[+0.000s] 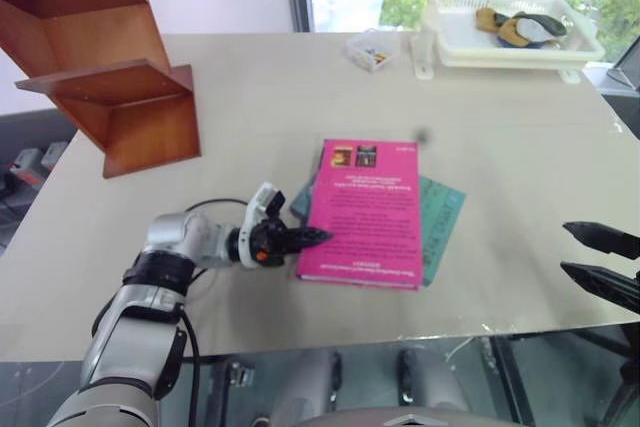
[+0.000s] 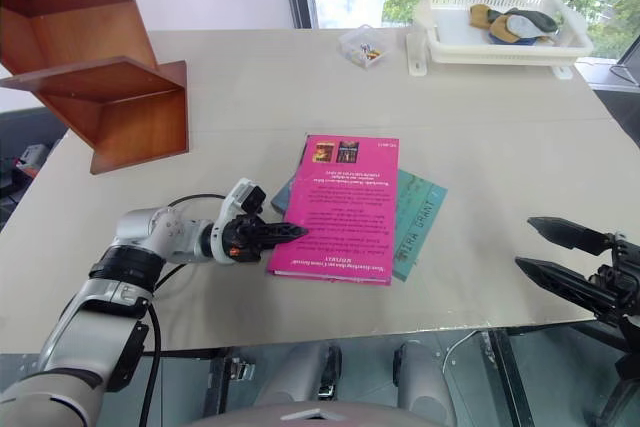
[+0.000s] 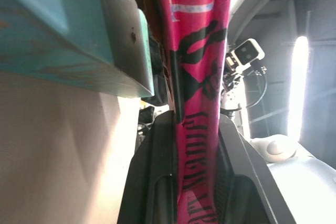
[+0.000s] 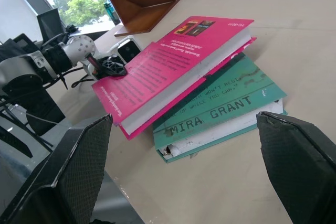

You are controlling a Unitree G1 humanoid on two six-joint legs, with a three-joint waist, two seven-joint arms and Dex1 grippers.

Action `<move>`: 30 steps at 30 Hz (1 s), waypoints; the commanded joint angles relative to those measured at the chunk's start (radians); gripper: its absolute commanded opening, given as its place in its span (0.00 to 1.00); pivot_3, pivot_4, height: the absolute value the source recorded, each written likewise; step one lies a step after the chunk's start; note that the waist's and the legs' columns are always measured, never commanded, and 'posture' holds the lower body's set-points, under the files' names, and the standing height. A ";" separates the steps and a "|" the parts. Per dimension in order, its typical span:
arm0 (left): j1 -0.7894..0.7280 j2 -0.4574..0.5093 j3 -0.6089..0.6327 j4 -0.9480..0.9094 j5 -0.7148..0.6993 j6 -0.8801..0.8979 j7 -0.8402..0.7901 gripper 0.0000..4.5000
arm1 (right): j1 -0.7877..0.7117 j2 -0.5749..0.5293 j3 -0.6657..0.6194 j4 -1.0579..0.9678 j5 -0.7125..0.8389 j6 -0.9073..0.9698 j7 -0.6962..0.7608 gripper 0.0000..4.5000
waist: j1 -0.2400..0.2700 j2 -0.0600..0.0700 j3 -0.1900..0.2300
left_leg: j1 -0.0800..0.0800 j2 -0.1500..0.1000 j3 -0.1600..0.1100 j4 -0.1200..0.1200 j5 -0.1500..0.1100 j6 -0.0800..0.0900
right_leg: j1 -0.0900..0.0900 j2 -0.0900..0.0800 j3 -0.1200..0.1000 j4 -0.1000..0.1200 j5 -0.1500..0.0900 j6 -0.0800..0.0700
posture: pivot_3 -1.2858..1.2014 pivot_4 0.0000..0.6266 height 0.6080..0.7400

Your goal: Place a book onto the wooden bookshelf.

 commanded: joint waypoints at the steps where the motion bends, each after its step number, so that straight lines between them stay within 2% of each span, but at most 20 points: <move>1: 0.043 0.016 0.025 -0.042 -0.011 0.009 0.009 0.07 | -0.012 -0.018 -0.018 -0.003 0.019 0.004 0.030 1.00 | -0.003 0.000 0.000 | -0.001 0.000 0.000 0.000 0.000 0.000 | 0.000 0.000 0.000 0.000 0.000 0.000 | 0.52 0.24 1.00; 9: 0.060 0.030 0.223 -0.089 -0.060 0.015 0.104 0.07 | -0.061 -0.016 -0.006 0.010 -0.014 -0.067 0.123 1.00 | -0.004 0.000 0.000 | -0.003 0.001 0.000 -0.001 0.000 0.000 | -0.003 0.001 0.000 0.000 0.000 0.000 | 0.52 0.24 1.00; 13: 0.035 0.023 0.365 -0.199 -0.113 0.014 0.214 0.07 | -0.112 -0.037 0.056 0.046 -0.123 -0.169 0.194 1.00 | -0.003 -0.002 0.001 | -0.009 0.000 -0.001 0.002 0.000 0.000 | -0.007 0.001 -0.002 0.000 0.000 0.000 | 0.52 0.24 1.00; 17: 0.032 -0.023 0.423 -0.344 -0.075 -0.137 0.355 0.07 | -0.182 -0.061 0.115 0.118 -0.189 -0.226 0.234 1.00 | 0.002 -0.002 0.001 | -0.013 -0.002 -0.005 0.003 0.001 -0.002 | -0.008 0.000 -0.006 -0.001 0.003 0.004 | 0.52 0.24 1.00; 21: 0.005 -0.046 0.405 -0.496 -0.002 -0.337 0.436 0.07 | -0.256 -0.082 0.172 0.185 -0.221 -0.240 0.260 1.00 | 0.002 -0.002 0.001 | -0.013 -0.003 -0.006 0.002 0.003 -0.005 | -0.008 0.000 -0.006 -0.001 0.003 0.004 | 0.52 0.24 1.00; 24: -0.047 -0.053 0.377 -0.540 0.052 -0.449 0.479 0.07 | -0.296 -0.085 0.204 0.216 -0.235 -0.247 0.271 1.00 | 0.002 -0.002 0.001 | -0.013 -0.003 -0.006 0.002 0.003 -0.006 | -0.008 0.000 -0.007 -0.001 0.003 0.004 | 0.52 0.24 1.00; 30: -0.179 0.016 0.185 -0.570 0.368 -0.823 0.496 0.07 | -0.372 -0.090 0.253 0.278 -0.263 -0.267 0.292 1.00 | 0.001 -0.002 0.001 | -0.012 -0.006 -0.006 0.003 0.004 -0.006 | -0.007 0.001 -0.007 0.000 0.003 0.004 | 0.52 0.24 1.00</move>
